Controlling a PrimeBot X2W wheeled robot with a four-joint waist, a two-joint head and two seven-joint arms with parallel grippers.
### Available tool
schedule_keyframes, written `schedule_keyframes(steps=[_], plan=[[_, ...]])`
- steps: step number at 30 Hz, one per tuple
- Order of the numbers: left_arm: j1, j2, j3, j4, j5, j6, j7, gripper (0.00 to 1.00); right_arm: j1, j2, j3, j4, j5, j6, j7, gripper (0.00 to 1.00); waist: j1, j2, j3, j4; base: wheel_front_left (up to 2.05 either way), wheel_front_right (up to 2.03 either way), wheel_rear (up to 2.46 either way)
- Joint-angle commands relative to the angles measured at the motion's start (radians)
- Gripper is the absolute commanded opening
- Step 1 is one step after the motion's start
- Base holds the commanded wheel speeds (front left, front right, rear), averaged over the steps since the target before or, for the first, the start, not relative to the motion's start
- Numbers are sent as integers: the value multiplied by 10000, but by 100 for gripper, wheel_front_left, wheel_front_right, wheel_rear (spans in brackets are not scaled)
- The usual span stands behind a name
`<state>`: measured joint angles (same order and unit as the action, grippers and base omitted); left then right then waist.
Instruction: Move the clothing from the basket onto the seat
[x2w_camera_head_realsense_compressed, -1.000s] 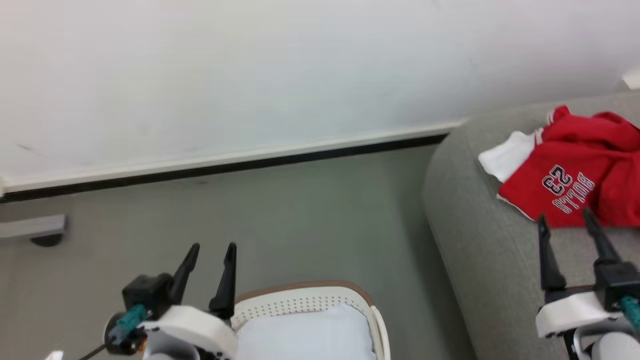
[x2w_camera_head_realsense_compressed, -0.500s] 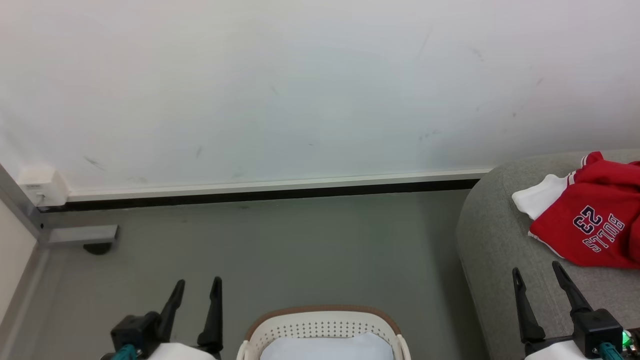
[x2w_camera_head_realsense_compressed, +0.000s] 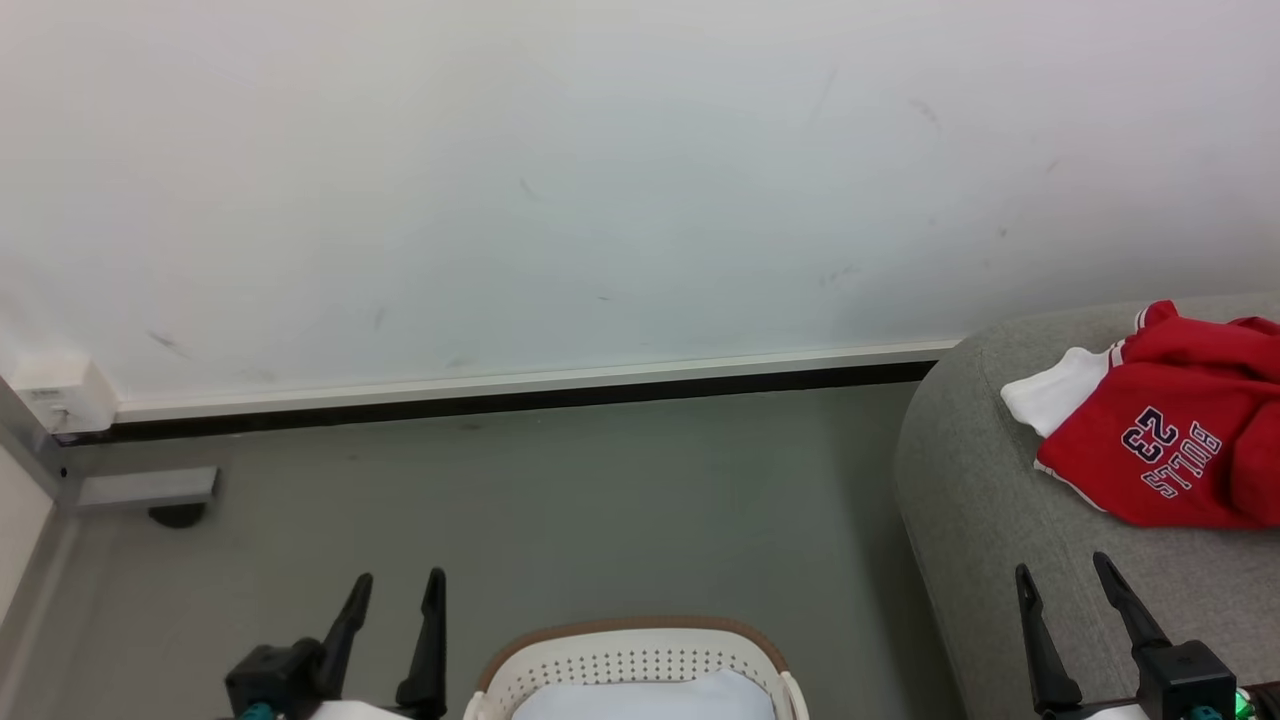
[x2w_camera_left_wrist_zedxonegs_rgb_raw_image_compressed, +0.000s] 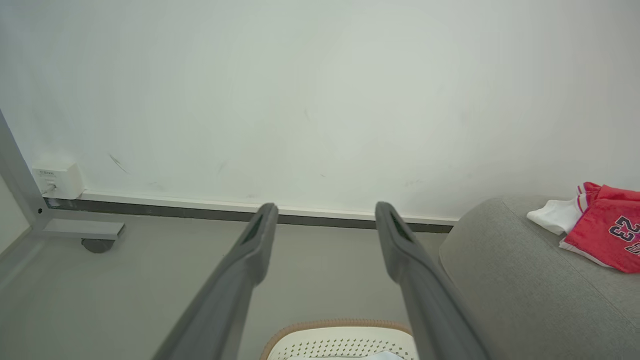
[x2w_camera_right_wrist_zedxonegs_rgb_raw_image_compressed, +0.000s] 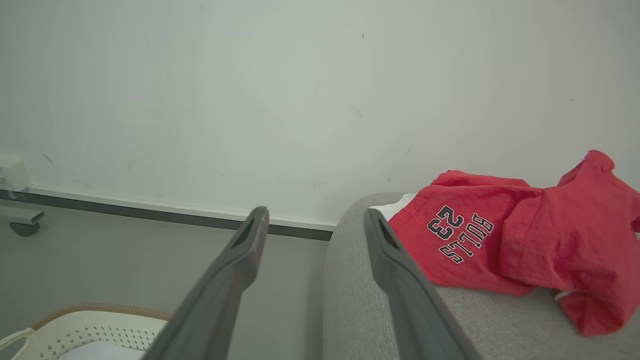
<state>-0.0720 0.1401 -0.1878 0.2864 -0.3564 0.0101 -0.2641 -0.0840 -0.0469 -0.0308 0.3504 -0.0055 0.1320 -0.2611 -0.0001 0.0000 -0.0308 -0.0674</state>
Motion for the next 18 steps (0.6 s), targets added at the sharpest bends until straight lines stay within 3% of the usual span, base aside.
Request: schedule_keyframes(steps=[1,9,10,13,18], plan=[[141,-36,88,99,226,-96,-3,100,84,-38,21,27,65,-27,-30,100,1,0,-3,-21,0,0,0],[33,-311,276,513,402,-584,-3,100,0,-38,1,118,104,-27,-30,100,1,0,-3,-42,0,0,0],[-9,-308,246,524,412,-626,0,0,-2,0,-4,91,49,0,0,0,1,0,-3,-44,0,0,0],[102,-363,201,771,374,-626,24,0,79,65,-35,319,96,2,53,0,1,0,-4,-41,0,0,0],[-11,-399,469,769,-513,-682,347,0,-126,56,-270,405,1151,1,461,0,1,0,6,-12,0,0,0]])
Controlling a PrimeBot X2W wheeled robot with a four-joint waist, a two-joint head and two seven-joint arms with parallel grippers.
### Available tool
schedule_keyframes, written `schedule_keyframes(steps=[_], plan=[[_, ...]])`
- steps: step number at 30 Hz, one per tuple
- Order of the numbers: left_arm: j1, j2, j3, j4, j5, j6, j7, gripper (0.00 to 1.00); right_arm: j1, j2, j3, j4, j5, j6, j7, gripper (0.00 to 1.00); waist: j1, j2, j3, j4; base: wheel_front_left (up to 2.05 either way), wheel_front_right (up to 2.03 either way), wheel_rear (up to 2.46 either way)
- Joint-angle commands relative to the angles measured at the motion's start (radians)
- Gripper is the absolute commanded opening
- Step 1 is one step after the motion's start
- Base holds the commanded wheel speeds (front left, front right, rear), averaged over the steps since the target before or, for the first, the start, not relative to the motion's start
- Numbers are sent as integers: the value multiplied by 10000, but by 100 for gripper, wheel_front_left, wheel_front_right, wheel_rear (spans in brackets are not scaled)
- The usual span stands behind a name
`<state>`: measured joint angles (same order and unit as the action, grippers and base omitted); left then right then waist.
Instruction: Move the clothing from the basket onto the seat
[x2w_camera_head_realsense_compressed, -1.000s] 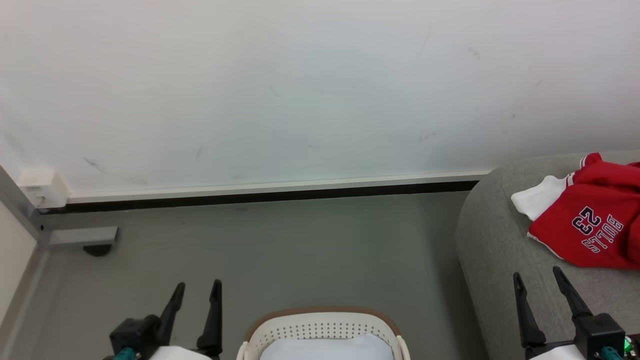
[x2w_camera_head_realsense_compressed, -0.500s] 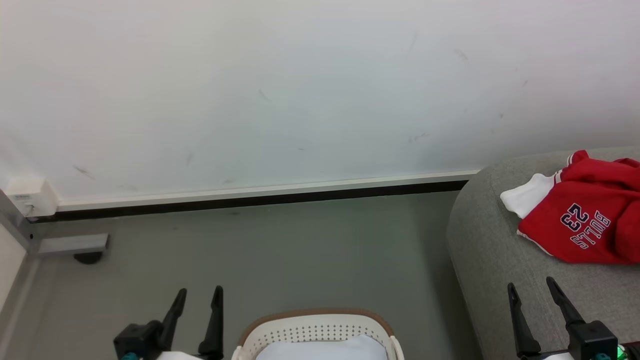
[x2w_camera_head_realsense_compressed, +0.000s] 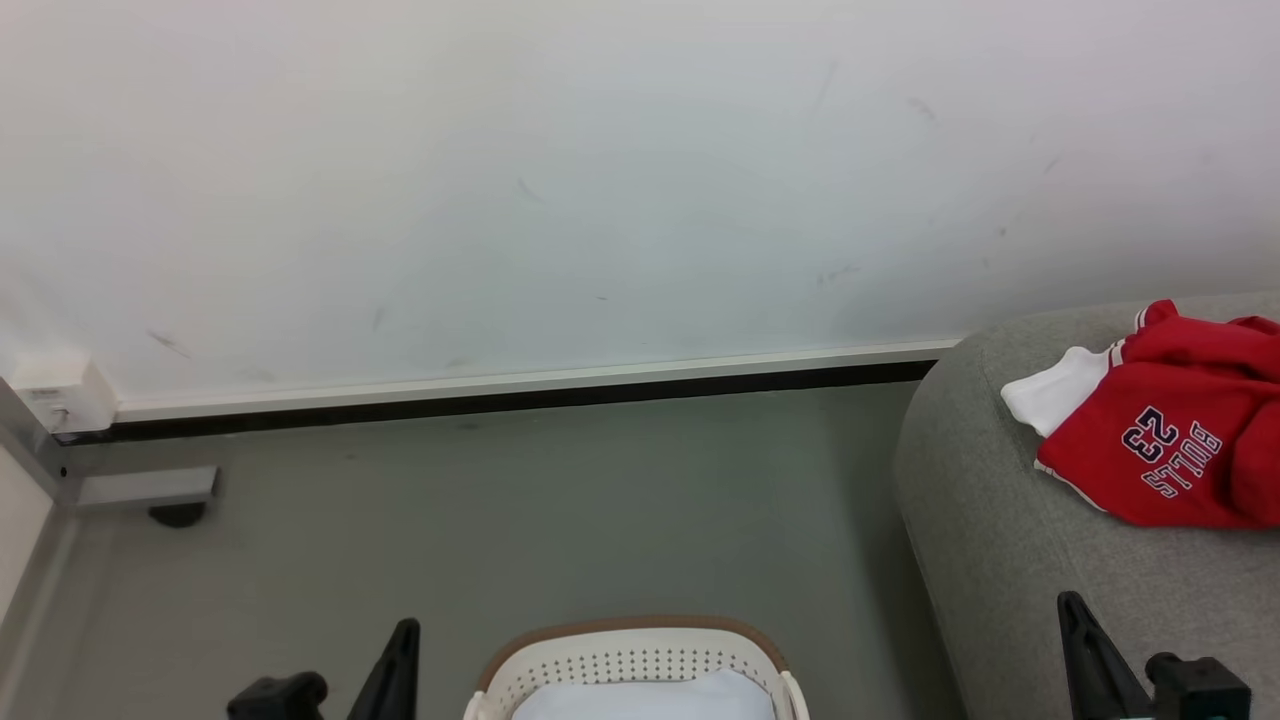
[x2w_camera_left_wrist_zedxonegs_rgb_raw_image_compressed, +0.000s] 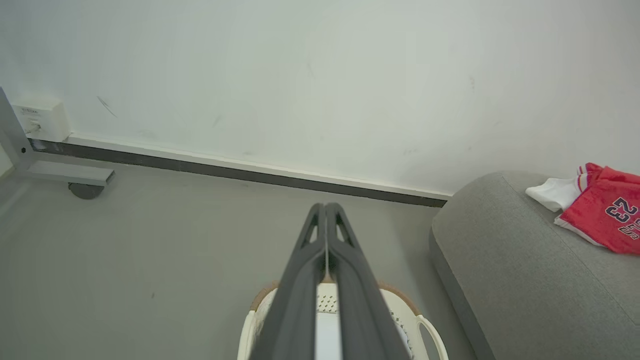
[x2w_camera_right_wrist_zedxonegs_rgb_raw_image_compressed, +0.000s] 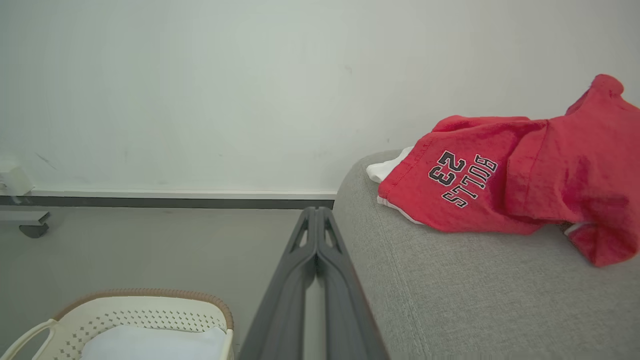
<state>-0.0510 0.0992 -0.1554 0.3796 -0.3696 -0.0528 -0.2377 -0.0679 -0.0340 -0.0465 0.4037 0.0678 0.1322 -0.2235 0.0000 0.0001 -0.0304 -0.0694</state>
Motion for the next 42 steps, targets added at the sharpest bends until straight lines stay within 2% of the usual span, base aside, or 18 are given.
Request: schedule_keyframes(steps=[1,22,42], plan=[[-230,2,181,-181,-551,-64,131,0,-292,-75,-122,-148,638,-1,138,0,0,-1,4,13,0,0,0],[-308,-127,841,-745,-3821,-81,1022,0,-285,-111,-159,-654,4742,-6,926,0,0,-1,54,133,0,0,0],[-393,-226,1356,-1116,-6163,-103,1695,0,-403,-144,-304,-889,7648,-10,1595,0,0,-1,99,241,0,0,0]])
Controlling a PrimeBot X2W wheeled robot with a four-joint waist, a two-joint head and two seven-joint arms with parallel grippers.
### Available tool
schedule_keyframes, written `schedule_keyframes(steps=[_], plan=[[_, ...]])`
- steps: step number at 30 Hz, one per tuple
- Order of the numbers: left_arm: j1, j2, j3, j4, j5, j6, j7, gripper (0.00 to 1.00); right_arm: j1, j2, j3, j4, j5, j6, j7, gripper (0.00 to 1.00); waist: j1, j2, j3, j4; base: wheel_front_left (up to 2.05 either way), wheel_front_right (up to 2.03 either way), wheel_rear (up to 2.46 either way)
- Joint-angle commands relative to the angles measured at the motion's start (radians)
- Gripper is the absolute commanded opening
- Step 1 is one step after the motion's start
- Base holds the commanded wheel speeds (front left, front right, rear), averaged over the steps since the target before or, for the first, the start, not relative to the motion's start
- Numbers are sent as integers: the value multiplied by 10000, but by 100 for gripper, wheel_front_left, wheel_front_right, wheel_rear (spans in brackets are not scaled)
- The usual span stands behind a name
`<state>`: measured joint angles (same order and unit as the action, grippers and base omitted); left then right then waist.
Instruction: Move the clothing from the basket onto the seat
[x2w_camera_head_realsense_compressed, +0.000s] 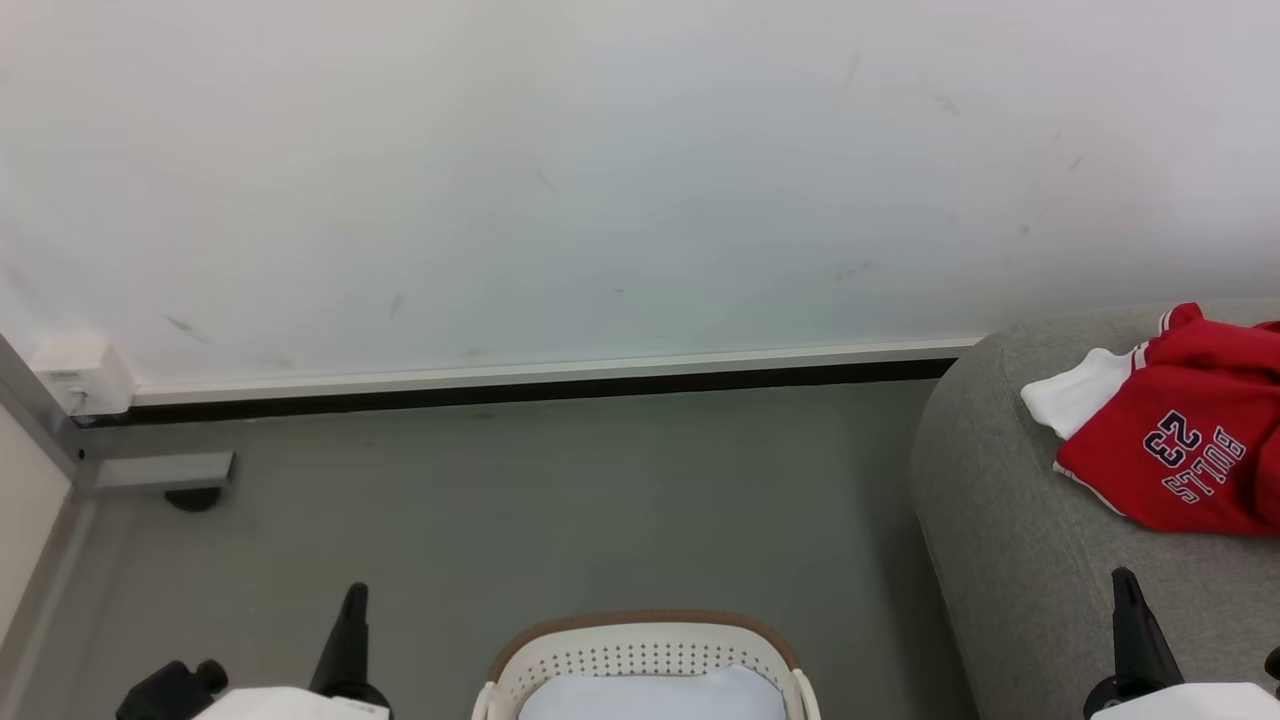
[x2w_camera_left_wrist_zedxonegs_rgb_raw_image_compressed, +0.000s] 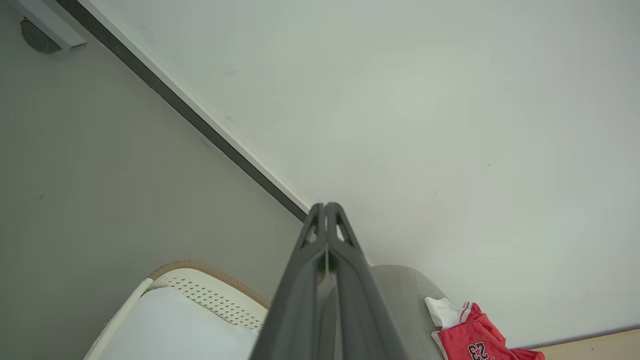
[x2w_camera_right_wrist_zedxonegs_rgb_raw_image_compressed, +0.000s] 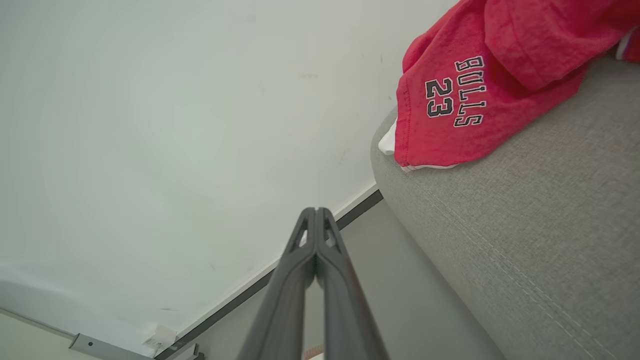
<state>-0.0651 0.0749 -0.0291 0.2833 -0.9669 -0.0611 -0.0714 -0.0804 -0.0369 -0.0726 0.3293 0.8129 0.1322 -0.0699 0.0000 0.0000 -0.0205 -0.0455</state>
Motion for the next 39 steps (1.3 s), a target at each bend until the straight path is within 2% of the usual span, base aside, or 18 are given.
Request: schedule_keyframes(steps=[1,39], plan=[[-256,13,117,-171,-312,-22,69,0,-285,-117,-50,-156,342,-10,90,0,0,0,3,8,0,0,0],[-387,-137,899,-654,-3833,-97,1100,0,-446,-185,-241,-494,4785,-18,1083,0,0,0,92,224,0,0,0]])
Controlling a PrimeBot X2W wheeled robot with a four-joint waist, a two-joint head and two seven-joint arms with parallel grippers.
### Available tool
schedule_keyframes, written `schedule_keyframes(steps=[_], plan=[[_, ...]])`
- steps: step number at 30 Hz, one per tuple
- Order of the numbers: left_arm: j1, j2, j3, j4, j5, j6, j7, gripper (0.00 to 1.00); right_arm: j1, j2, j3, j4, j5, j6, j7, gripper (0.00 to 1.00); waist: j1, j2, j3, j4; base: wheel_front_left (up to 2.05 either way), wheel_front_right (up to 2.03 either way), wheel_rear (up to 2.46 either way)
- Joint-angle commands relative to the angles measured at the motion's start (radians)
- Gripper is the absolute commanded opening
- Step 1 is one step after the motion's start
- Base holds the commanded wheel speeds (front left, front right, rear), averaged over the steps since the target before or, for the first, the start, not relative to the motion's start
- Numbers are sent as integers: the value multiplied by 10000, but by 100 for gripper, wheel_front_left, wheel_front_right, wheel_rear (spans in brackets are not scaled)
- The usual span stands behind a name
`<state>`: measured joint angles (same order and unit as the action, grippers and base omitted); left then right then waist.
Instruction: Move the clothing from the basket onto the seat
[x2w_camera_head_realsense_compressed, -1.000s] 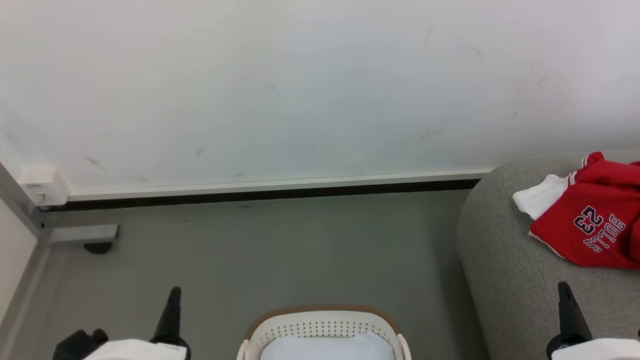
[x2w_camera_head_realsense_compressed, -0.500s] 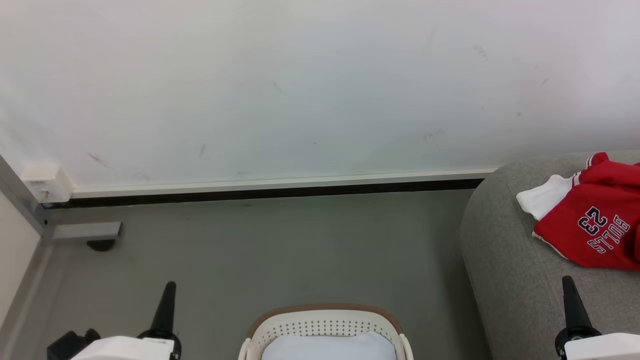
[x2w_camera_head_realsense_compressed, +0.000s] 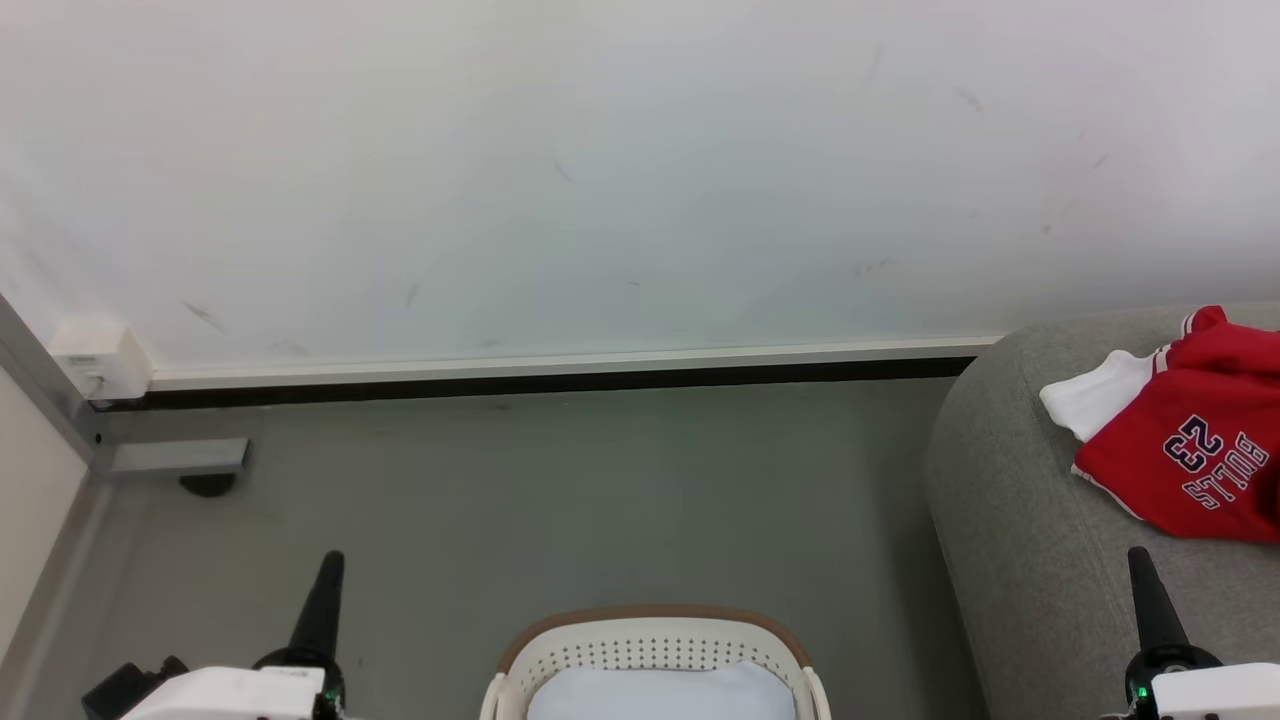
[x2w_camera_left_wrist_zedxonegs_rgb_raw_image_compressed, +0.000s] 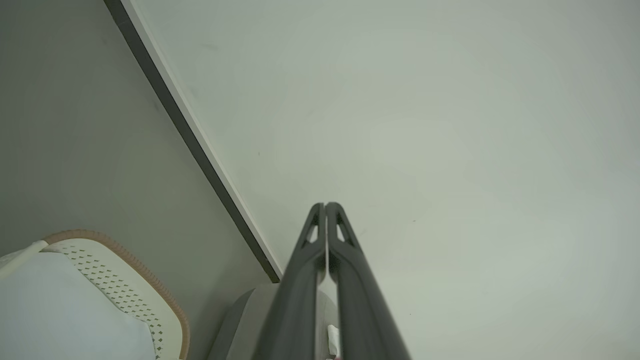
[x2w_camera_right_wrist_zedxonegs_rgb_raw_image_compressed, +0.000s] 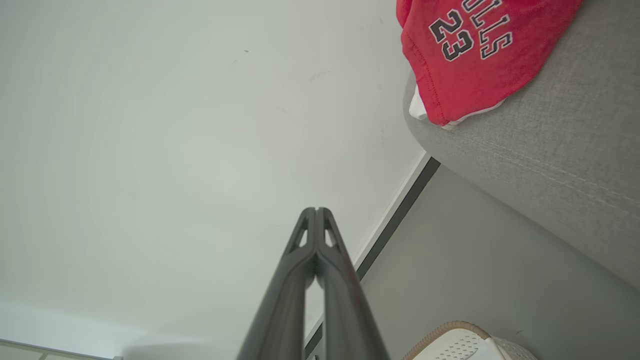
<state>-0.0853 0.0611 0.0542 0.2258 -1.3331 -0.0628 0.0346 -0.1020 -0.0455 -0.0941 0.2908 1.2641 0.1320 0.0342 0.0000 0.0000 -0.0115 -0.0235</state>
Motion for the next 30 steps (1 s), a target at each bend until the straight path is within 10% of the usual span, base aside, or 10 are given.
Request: schedule_keyframes(steps=[1,30], plan=[[-187,-1,85,-91,-252,-72,72,0,-235,-101,-30,-118,365,-16,69,0,0,0,4,10,0,0,0],[-245,-77,539,-358,-2286,-94,654,0,-281,-147,-111,-292,2890,-22,611,0,0,0,71,175,0,0,0]])
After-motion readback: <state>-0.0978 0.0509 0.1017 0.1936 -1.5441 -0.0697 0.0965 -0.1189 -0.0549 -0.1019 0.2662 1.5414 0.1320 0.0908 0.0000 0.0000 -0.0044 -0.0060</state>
